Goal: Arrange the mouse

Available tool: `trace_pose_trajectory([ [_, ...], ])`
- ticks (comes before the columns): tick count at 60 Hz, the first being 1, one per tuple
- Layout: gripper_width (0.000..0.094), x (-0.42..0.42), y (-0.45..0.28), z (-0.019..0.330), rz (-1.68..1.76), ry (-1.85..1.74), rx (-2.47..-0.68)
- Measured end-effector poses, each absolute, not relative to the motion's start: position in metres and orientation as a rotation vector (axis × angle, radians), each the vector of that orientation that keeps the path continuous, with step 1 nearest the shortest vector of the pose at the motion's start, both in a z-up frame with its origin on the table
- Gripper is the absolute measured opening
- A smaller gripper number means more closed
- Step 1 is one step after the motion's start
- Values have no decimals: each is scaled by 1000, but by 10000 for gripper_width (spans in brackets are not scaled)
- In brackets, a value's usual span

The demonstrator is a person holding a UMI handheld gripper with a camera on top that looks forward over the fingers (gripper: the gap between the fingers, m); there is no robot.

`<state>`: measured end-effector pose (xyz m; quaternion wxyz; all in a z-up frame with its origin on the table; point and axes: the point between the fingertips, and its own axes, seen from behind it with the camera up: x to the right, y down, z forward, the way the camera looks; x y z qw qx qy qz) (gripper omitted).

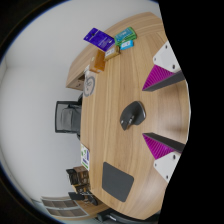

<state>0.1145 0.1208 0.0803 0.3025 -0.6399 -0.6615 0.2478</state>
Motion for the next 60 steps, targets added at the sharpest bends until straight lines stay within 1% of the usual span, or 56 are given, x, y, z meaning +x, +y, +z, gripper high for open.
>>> trace_pose_trajectory([
  [14,852,68,128,45,624,-1781,-1700],
  [29,850,38,136,12,575,-1817,-1715],
  [33,851,30,138,7,567,-1820,-1717],
  [35,866,27,138,5,576,-1826,-1723],
  [37,855,24,138,3,578,-1822,-1734],
  [60,857,-25,148,-5,636,-1797,-1804],
])
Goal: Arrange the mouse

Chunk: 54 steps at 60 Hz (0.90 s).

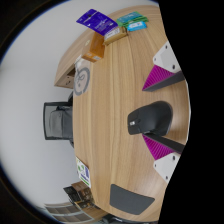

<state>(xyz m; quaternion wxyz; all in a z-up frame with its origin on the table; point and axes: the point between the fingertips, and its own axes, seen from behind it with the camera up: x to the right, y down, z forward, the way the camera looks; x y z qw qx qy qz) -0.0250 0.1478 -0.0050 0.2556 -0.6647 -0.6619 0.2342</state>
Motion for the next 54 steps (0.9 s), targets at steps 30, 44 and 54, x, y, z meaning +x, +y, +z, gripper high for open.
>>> trace_pose_trajectory([
  [30,556,-54,143,-18,716,-1767,-1934],
  [44,351,-55,144,-15,691,-1751,-1945],
  [54,320,-45,152,2,677,-1696,-1966],
])
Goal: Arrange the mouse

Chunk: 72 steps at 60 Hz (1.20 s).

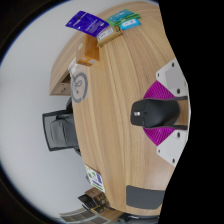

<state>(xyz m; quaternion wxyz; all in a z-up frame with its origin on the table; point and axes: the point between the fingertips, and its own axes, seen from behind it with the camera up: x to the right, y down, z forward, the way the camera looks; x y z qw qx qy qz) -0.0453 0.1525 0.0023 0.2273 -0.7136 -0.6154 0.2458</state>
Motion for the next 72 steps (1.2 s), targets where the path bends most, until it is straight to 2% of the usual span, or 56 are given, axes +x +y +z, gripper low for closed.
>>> trace_pose_trajectory([
  [8,322,-45,158,59,671,-1629,-1931],
  [15,322,-50,139,124,690,-1614,-1866],
  [24,321,-64,58,195,831,-1655,-1788],
  [31,321,-71,-28,214,932,-1737,-1717],
  [38,320,-73,-127,192,1017,-1865,-1668],
  [51,325,-64,-254,95,1011,-2076,-1541],
  [60,327,-58,-273,26,898,-2152,-1557],
  [71,352,-58,-260,-1,823,-2143,-1559],
  [72,381,-59,-258,-3,815,-2139,-1559],
])
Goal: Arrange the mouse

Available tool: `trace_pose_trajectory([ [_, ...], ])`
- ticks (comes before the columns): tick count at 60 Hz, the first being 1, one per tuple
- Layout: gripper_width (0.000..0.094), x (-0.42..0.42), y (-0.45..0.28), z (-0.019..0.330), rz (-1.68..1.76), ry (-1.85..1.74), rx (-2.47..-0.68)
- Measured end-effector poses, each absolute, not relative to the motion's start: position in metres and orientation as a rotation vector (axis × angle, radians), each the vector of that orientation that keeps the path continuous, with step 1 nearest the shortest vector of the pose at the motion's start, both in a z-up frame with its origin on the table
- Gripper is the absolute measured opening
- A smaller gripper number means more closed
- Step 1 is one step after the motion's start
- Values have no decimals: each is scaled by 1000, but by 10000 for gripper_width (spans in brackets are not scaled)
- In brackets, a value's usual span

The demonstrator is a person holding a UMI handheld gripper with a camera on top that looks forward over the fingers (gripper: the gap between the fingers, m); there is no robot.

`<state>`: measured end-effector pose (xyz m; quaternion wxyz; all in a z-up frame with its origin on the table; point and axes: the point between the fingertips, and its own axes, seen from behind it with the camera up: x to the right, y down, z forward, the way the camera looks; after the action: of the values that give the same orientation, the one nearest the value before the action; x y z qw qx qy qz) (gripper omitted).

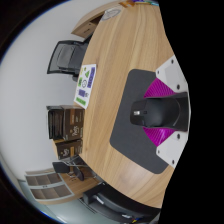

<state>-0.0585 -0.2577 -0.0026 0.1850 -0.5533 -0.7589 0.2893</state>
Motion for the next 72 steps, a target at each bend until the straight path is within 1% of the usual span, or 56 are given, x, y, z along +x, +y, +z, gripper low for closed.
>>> trace_pose_trajectory([
  [5,479,-60,-254,-7,812,-2118,-1584],
  [10,549,-60,-253,-8,832,-2117,-1594],
  [11,597,-59,-251,-7,826,-2114,-1594],
  [12,665,-59,-250,-7,821,-2113,-1590],
  [14,858,-58,-248,-7,809,-2118,-1584],
  [15,871,-57,-247,-6,807,-2119,-1581],
  [16,842,-56,-247,-4,809,-2121,-1581],
  [17,840,-55,-246,-2,812,-2122,-1582],
  [21,860,-49,-241,16,836,-2118,-1590],
  [26,854,-40,-225,57,875,-2074,-1582],
  [37,863,0,-165,150,896,-1969,-1599],
  [45,862,43,-111,197,849,-1898,-1603],
  [51,862,83,-75,214,792,-1868,-1614],
  [58,858,129,-39,226,758,-1828,-1639],
  [65,859,167,-11,231,740,-1781,-1670],
  [72,854,200,7,229,738,-1757,-1712],
])
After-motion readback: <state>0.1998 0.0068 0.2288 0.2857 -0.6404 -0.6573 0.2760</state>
